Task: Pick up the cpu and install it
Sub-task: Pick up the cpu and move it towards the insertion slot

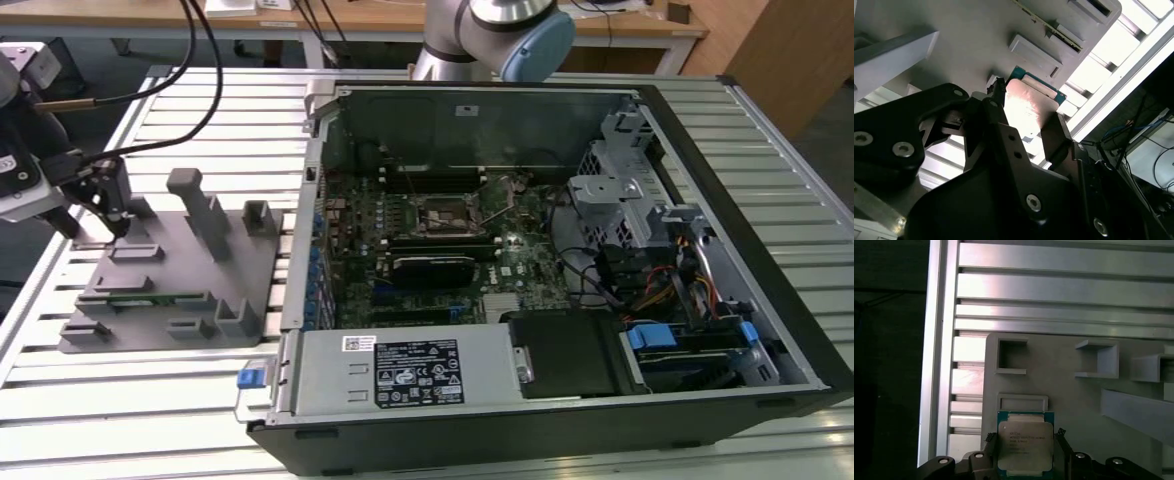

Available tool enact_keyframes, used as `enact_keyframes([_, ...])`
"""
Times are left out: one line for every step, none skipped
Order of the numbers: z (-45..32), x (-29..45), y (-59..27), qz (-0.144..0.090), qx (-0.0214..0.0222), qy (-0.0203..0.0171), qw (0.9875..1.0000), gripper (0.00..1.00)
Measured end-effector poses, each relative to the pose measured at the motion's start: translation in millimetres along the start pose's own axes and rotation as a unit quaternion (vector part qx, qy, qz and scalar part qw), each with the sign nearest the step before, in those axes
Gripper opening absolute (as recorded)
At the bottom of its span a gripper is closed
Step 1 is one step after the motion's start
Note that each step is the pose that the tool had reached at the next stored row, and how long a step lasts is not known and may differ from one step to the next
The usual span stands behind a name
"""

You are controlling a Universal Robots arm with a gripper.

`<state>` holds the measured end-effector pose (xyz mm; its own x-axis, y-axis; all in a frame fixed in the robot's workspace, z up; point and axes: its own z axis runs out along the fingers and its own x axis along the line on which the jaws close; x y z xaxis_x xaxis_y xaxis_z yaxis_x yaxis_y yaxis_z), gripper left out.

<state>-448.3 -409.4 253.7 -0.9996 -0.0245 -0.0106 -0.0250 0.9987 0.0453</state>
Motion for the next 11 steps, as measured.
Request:
enact_keyframes([-0.9, 0.0, 0.1, 0.000, 0.0000, 0.0000, 1.0000, 0.53])
enact_keyframes([-1.8, 0.0, 0.1, 0.000, 0.0000, 0.0000, 1.0000, 0.53])
enact_keyframes([-2.7, 0.0, 0.2, 0.000, 0.0000, -0.0001, 1.0000, 0.53])
enact_keyframes([-3.7, 0.0, 0.2, 0.000, 0.0000, 0.0000, 1.0000, 0.53])
enact_keyframes([-4.7, 0.0, 0.3, 0.000, 0.0000, 0.0000, 1.0000, 0.53])
enact_keyframes([-5.6, 0.0, 0.4, 0.000, 0.0000, 0.0000, 1.0000, 0.53])
enact_keyframes([-6.6, 0.0, 0.4, 0.000, 0.0000, 0.0000, 1.0000, 0.53])
enact_keyframes([-7.6, 0.0, 0.5, 0.000, 0.0000, 0.0000, 1.0000, 0.53])
enact_keyframes([-8.5, 0.0, 0.5, 0.000, 0.0000, 0.0000, 1.0000, 0.53])
enact_keyframes([-9.5, 0.0, 0.6, 0.000, 0.0000, 0.0000, 1.0000, 0.53])
enact_keyframes([-10.5, 0.0, 0.7, 0.000, 0.0000, 0.0000, 1.0000, 0.53])
